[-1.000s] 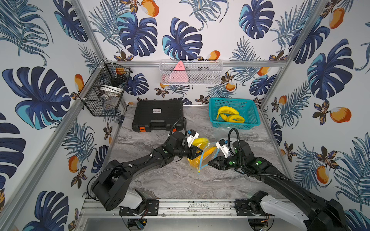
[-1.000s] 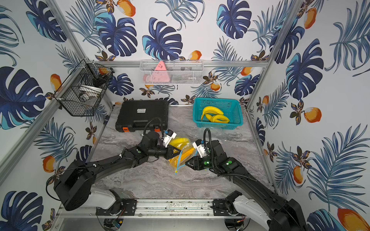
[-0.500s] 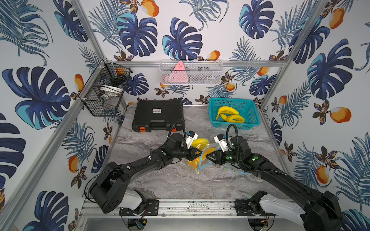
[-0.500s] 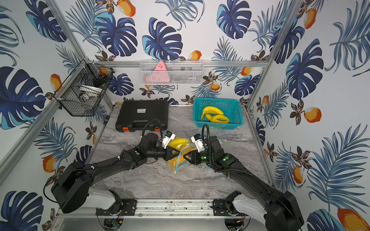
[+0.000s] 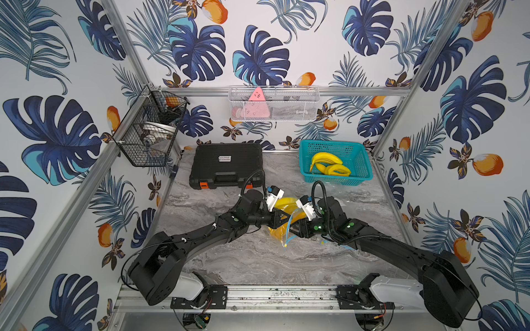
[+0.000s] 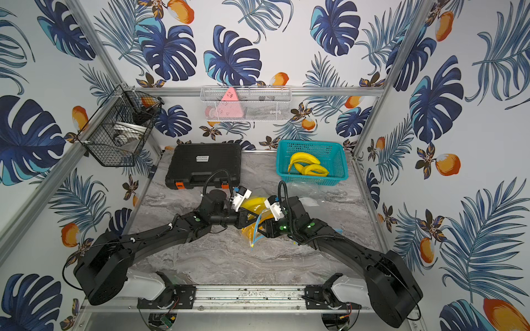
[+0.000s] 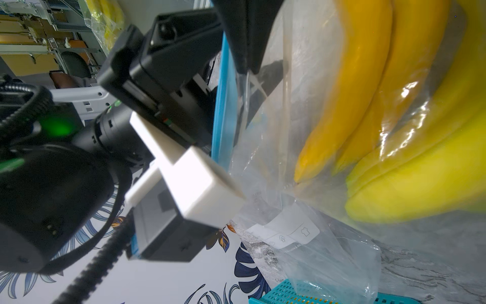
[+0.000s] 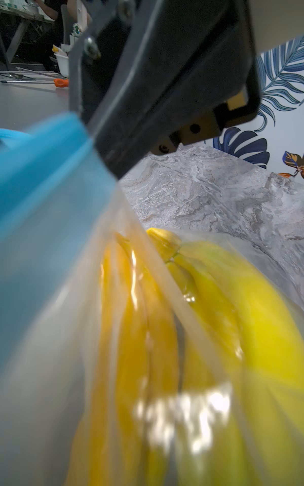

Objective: Open the zip-top bag and take out the banana
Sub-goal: Pick up the banana from the zipper food storage bag.

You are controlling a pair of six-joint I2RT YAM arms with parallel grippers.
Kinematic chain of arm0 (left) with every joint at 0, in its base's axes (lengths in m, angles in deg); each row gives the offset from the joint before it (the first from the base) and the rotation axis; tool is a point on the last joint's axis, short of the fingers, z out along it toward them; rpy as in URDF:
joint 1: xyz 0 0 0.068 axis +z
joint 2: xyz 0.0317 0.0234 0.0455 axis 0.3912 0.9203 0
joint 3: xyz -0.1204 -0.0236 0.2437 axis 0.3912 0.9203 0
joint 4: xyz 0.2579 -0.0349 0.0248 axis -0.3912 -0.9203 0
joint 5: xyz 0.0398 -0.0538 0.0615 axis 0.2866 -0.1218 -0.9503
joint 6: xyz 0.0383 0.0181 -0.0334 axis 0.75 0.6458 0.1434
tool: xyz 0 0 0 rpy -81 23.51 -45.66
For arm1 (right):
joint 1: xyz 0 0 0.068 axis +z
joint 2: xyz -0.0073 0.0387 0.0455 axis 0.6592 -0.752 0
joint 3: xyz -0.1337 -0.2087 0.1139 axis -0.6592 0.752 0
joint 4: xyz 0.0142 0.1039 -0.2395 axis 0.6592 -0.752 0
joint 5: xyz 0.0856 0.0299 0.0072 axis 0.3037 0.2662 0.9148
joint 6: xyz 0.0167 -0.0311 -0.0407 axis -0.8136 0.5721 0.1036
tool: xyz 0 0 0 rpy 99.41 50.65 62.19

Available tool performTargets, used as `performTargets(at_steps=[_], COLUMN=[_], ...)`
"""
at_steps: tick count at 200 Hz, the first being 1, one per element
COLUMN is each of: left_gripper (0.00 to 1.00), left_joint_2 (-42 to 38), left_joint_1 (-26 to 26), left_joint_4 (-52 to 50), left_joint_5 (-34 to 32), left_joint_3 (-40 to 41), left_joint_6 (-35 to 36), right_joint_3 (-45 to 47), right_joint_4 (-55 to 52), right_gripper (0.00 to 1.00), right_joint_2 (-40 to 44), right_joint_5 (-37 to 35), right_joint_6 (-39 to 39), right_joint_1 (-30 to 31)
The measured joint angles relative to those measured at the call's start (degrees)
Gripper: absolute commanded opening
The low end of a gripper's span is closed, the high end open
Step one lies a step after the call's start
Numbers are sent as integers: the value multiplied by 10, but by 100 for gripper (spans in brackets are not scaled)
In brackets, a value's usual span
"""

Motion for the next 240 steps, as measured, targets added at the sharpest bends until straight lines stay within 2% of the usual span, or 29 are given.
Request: performTargets(at_steps=[22,69,92,114,172,178,186,199,219,240], left_gripper=[0,0,0,0,0,5,21,28,49,56], left_joint_2=[0,4,6,3,-35,-43,-59,-90,-133,-147], left_joint_1=[0,-3,-2,-2,-8,-8,-8,-8,-8,-6], left_joint_4=[3,-25,24,78,140,134,114,58,-29,-112], left_joint_5=[0,6,1,-13,-38,-41,-47,-70,-121,-171], left_joint_3=[3,22,51,91,150,151,149,127,72,20], left_joint_6=[-2,-4,-22,-45,-76,-76,-71,-47,3,52], right_joint_3=[7,70,85,86,110,115,123,139,158,163], right_joint_4=[9,51,51,82,244,256,264,262,243,217], right_gripper=[41,42,49,50,50,50,50,50,50,50], right_joint_2=[-33,-38,-38,-58,-127,-127,-118,-86,-24,21], right_joint_5=[-8,-60,-80,-95,-141,-143,-151,-167,-198,-223], right_joint_6=[0,-35,-58,-92,-194,-200,-203,-206,-207,-200], right_joint_1=[31,78,97,111,130,130,130,130,126,116])
